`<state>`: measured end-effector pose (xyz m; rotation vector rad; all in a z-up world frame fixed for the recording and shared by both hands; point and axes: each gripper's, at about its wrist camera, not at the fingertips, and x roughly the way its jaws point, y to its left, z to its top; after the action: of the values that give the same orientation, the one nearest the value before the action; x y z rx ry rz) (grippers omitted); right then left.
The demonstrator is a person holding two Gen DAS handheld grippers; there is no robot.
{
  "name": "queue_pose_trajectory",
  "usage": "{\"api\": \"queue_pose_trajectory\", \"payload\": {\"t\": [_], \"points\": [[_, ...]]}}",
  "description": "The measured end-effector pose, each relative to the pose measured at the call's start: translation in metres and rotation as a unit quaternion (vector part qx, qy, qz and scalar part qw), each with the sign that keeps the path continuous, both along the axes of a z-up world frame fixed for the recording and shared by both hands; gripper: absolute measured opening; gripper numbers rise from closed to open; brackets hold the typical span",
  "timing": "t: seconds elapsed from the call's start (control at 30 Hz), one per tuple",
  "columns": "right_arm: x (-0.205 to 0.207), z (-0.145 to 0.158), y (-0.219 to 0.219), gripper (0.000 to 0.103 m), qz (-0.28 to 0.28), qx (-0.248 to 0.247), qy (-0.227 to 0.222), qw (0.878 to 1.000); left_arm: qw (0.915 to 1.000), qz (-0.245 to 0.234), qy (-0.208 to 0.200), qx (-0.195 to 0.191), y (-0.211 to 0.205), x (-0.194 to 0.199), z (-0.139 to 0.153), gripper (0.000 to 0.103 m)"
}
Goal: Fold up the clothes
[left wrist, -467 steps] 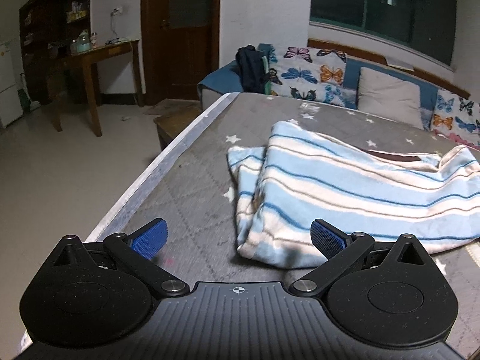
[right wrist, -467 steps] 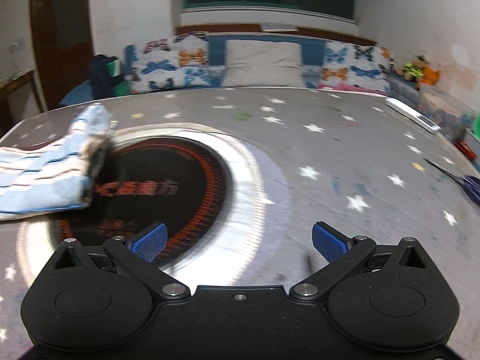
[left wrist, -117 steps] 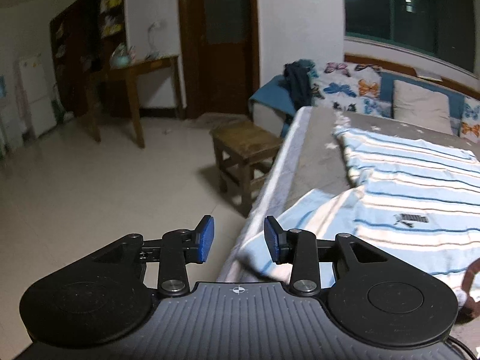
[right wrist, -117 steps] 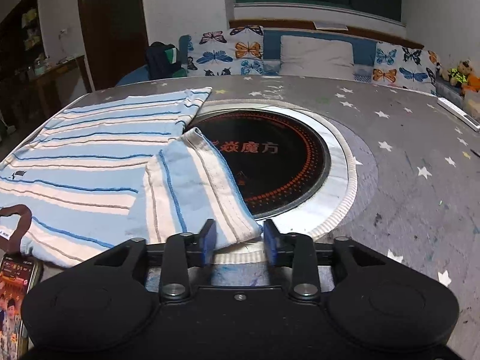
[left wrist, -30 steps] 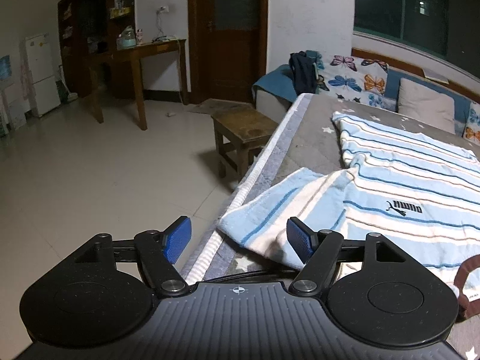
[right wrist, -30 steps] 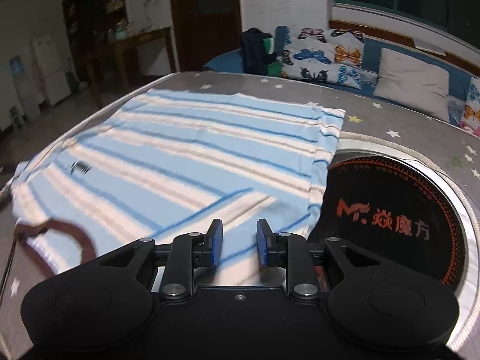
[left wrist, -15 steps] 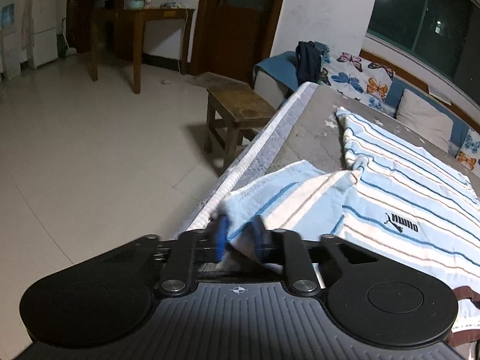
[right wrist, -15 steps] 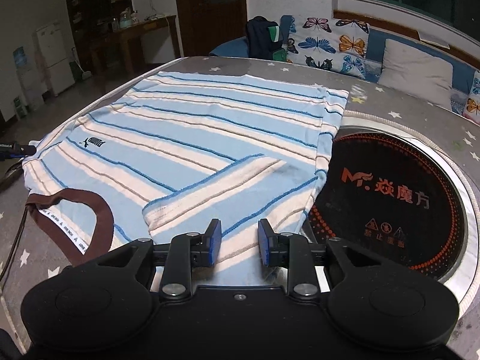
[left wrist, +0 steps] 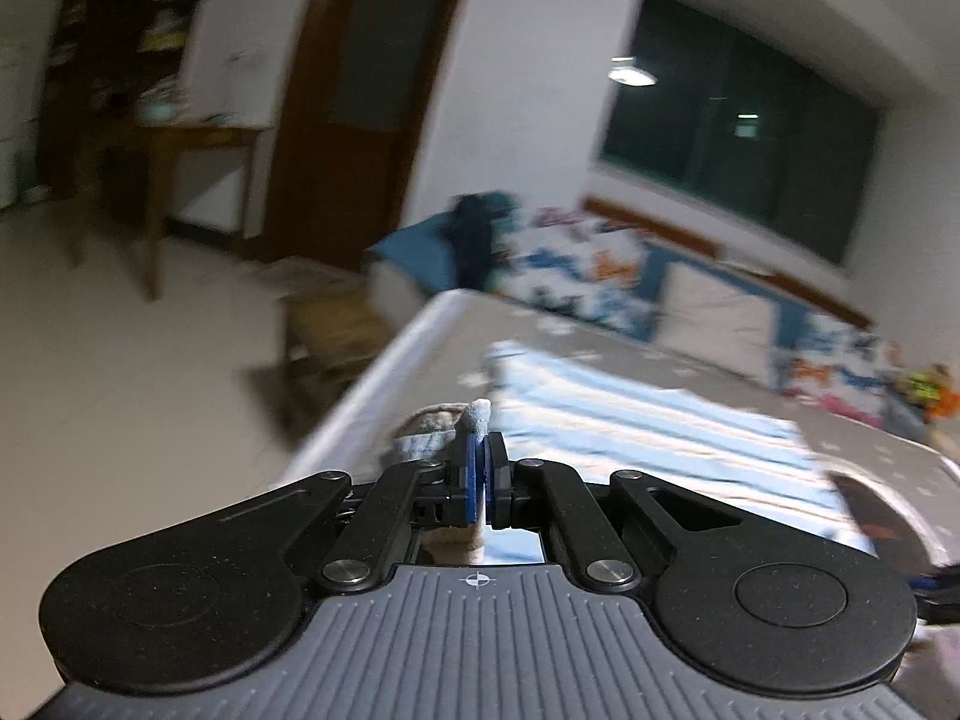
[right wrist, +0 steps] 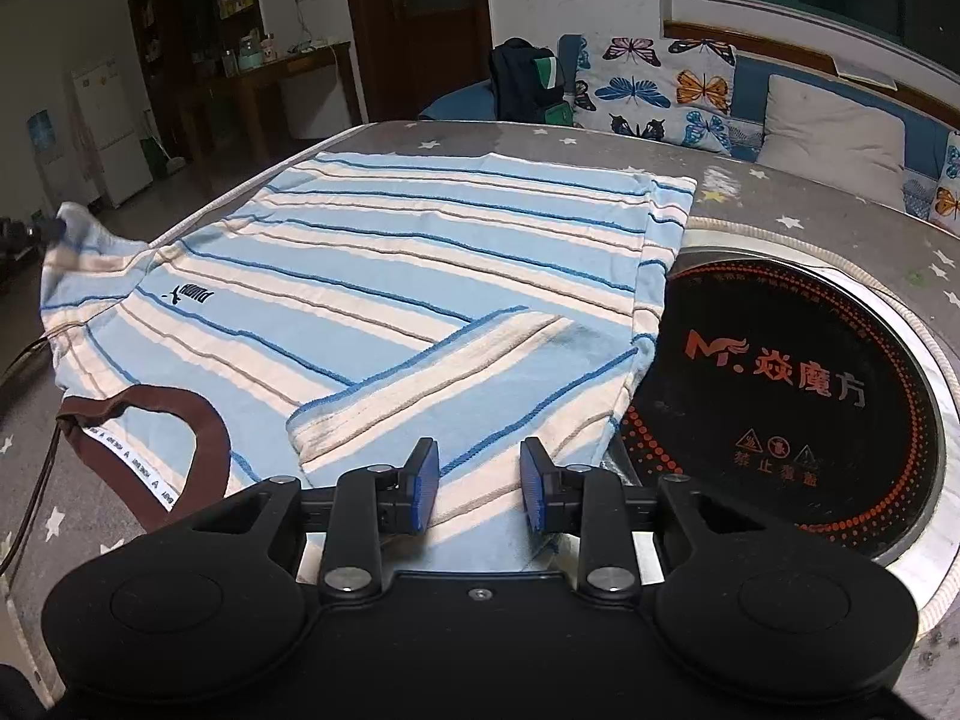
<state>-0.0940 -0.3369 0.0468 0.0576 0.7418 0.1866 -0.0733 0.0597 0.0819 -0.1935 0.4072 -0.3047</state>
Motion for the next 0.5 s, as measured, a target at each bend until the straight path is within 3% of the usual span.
{"api": "queue_pose_trajectory", "payload": {"t": [0.27,0.5], "points": [[0.001,-0.002,0.000,0.036,0.002,0.001,0.000,1.000,0.9895,-0.145,0.001,-0.002,-0.052,-0.014,-0.008,0.003],[0.001,-0.002,0.001,0.038,0.005,0.001,0.000,1.000,0.9716,-0.225,0.071,0.018,-0.079,-0.011,-0.039,0.007]]}}
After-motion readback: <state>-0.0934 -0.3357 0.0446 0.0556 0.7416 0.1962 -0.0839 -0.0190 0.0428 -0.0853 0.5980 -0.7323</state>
